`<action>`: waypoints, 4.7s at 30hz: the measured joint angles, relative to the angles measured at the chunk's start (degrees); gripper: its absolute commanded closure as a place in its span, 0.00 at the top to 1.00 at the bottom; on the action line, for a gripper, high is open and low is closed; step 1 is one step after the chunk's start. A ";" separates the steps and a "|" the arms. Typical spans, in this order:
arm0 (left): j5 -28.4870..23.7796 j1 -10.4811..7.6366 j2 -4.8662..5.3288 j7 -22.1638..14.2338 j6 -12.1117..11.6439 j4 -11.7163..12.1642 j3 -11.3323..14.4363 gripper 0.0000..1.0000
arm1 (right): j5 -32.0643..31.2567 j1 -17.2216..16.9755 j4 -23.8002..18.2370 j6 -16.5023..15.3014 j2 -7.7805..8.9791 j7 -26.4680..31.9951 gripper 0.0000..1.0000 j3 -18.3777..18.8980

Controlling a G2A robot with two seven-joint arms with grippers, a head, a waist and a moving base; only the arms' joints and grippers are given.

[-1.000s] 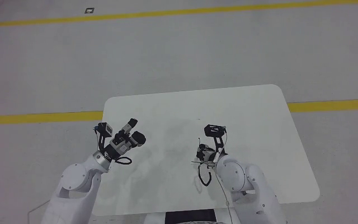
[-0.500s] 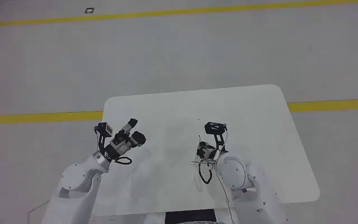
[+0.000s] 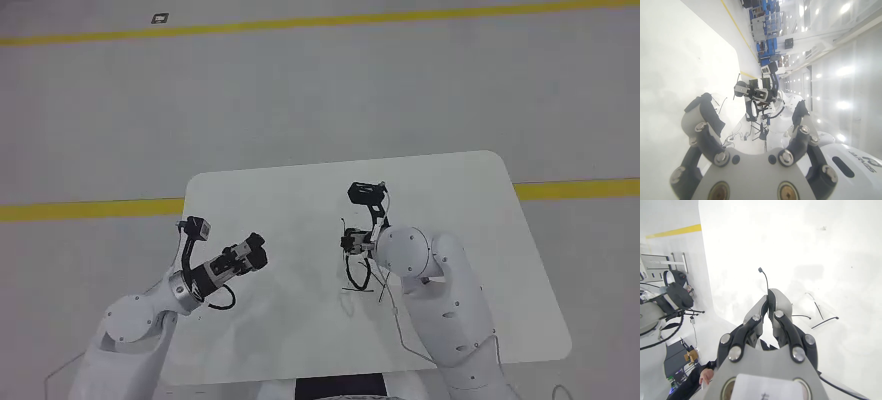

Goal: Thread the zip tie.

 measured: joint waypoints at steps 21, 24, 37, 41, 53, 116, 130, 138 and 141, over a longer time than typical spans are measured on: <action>-4.13 -0.22 -0.57 7.76 7.16 3.43 5.50 1.00 | 5.02 -2.12 3.85 0.00 -4.55 -9.63 0.00 6.51; -10.20 0.32 -1.03 11.27 10.35 4.53 6.95 1.00 | 5.23 -2.51 5.09 0.00 -6.75 -11.32 0.00 7.39; -13.22 -0.13 -1.21 12.39 11.24 4.94 8.07 1.00 | 5.49 -2.98 5.63 -0.16 -8.55 -12.77 0.00 8.09; -17.22 0.04 -1.55 13.11 11.71 5.83 9.88 1.00 | 8.55 -3.97 5.66 0.00 -8.18 -15.70 0.00 7.70; -31.32 -0.86 -2.43 10.55 12.22 10.39 13.97 1.00 | 15.37 -4.91 6.61 0.00 -8.01 -19.53 0.00 7.14; -13.24 -2.94 -1.46 14.99 7.70 10.21 18.13 1.00 | 21.37 -6.78 8.56 -0.75 -5.48 -27.92 0.00 1.85; -12.86 -3.57 -1.50 16.33 7.10 10.61 19.19 1.00 | 22.52 -7.28 8.60 -0.44 -4.92 -29.74 0.00 0.65; -11.56 -3.49 -1.28 17.08 6.47 10.71 19.35 0.71 | 22.61 -7.98 6.70 0.00 -4.30 -30.20 0.00 0.21; -11.46 -3.49 -1.22 17.09 6.31 10.82 19.46 0.56 | 22.71 -8.22 6.33 0.00 -4.15 -30.34 0.00 0.31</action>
